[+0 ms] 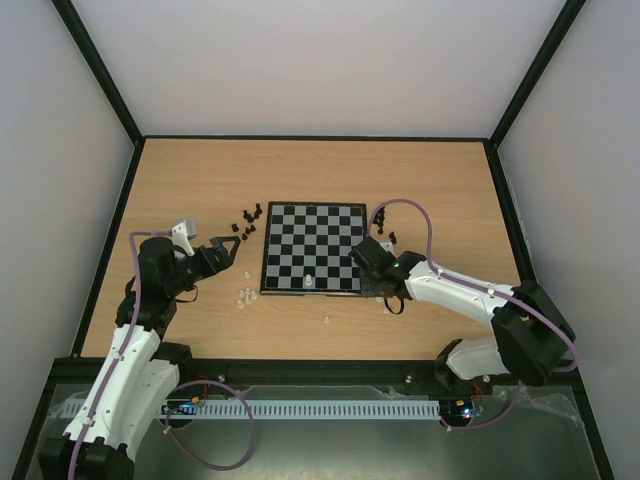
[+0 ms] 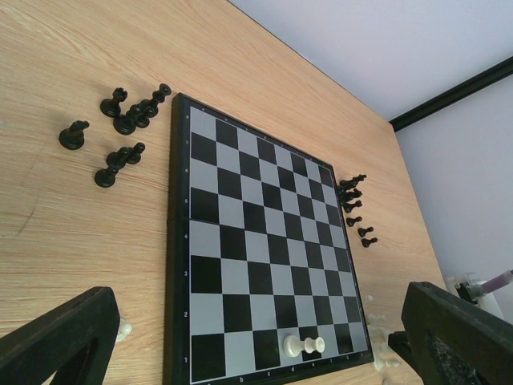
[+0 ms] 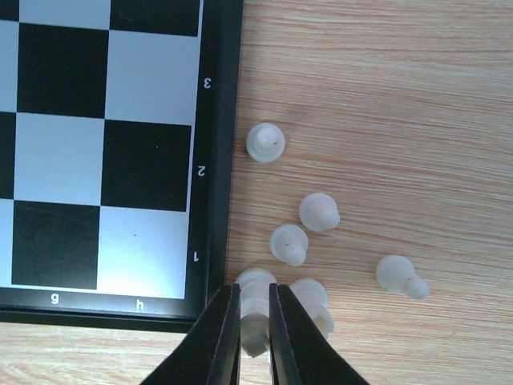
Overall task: Set up the chess pieces on the board
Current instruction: Pick up the chess piece at the center of the board.
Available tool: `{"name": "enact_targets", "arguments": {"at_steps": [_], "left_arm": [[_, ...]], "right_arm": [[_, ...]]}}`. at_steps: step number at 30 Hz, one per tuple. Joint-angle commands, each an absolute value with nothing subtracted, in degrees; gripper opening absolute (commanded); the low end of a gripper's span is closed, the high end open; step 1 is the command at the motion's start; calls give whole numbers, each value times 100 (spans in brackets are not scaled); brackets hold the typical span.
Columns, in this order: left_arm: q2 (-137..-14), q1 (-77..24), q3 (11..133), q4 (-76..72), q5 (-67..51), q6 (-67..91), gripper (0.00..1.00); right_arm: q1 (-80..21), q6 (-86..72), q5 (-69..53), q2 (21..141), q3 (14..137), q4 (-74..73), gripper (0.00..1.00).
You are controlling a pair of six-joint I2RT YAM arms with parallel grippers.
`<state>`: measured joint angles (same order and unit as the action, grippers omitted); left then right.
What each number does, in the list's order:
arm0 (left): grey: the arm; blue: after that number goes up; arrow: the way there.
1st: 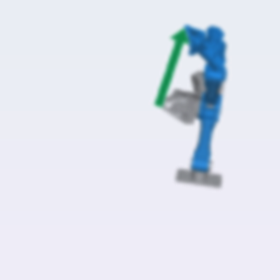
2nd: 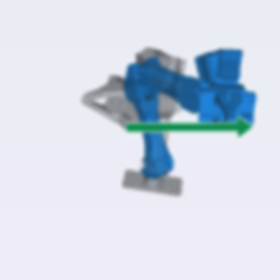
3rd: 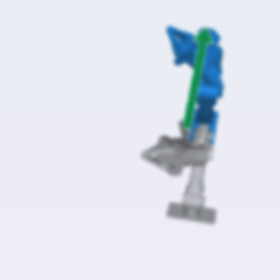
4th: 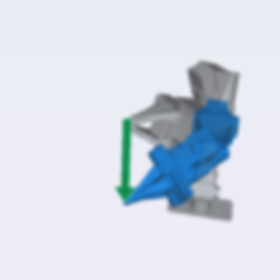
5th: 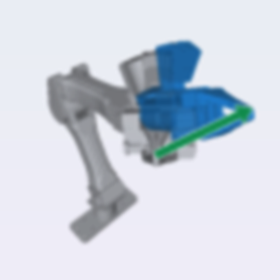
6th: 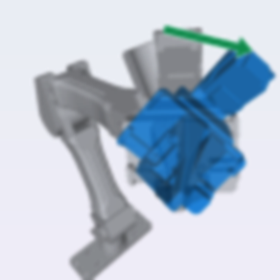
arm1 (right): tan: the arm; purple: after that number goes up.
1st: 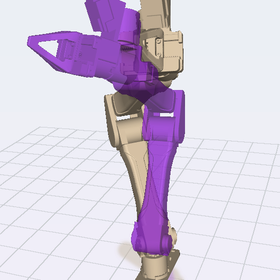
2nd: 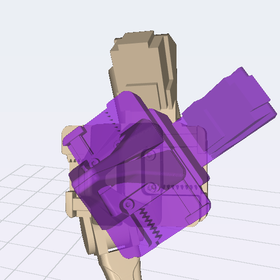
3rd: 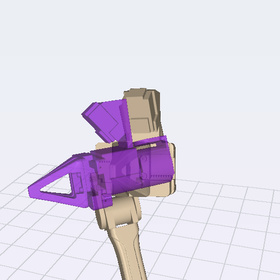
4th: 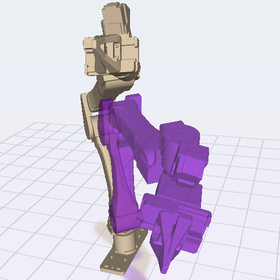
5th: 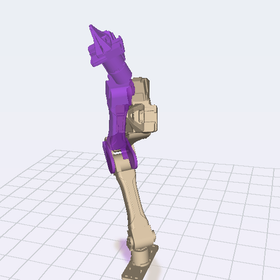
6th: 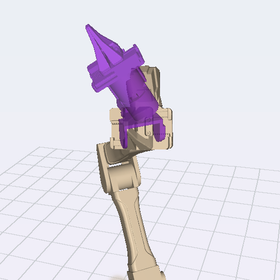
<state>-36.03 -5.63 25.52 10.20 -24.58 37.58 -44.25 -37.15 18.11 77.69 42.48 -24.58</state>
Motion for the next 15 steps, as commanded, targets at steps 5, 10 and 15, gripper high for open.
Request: {"name": "enact_targets", "arguments": {"at_steps": [5, 10, 15], "left_arm": [[-3576, -589, 2470, 956, -2487, 3765, 100], [-3590, -589, 2461, 932, -2474, 3771, 99], [-3590, -589, 2468, 915, -2479, 3790, 100]], "right_arm": [[-4412, -3788, 1857, 7771, 4204, -2669, 8], [-4412, -3742, 1908, 7653, 4413, -2838, 7], [-4434, -3679, 1900, 7593, 4676, -2993, 5]]}}
